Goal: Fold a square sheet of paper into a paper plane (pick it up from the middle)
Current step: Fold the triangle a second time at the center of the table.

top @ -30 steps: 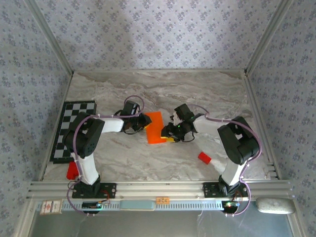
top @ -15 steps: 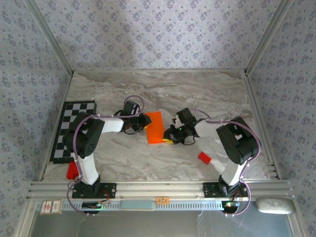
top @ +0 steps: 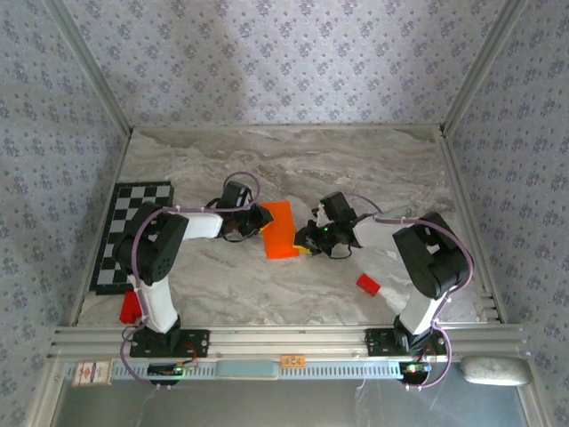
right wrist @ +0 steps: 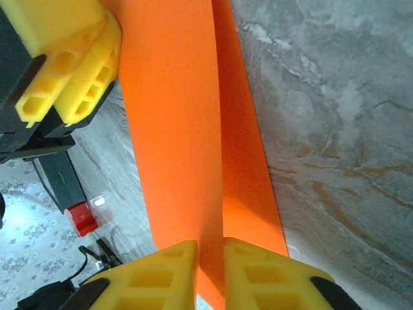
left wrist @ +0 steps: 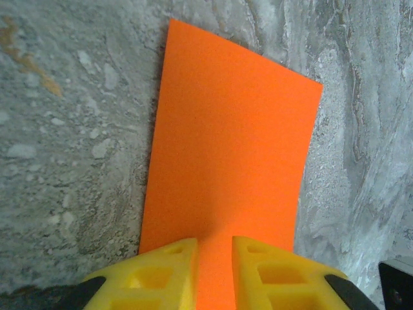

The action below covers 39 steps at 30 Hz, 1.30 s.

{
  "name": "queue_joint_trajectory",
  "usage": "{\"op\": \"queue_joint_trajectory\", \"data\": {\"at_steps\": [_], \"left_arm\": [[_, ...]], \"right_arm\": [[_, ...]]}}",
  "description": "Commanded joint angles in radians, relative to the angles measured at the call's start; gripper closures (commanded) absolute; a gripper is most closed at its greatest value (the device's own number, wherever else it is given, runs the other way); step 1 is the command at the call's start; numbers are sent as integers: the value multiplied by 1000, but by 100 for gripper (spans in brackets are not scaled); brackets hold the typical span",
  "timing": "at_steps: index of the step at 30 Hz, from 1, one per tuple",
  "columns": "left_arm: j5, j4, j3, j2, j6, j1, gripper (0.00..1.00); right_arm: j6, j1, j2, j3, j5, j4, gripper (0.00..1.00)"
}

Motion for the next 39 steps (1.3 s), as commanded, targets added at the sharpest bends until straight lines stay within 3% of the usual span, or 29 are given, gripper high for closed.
{"op": "queue_joint_trajectory", "data": {"at_steps": [1, 10, 19, 39], "left_arm": [[-4, -46, -22, 30, -1, -2, 79], [77, -51, 67, -43, 111, 18, 74], [93, -31, 81, 35, 104, 19, 78], [79, -74, 81, 105, 115, 8, 82]], "right_arm": [[7, -7, -23, -16, 9, 8, 89], [-59, -17, -52, 1, 41, -129, 99], [-71, -18, -64, 26, 46, -166, 100], [-53, 47, 37, 151, 11, -78, 100]]}}
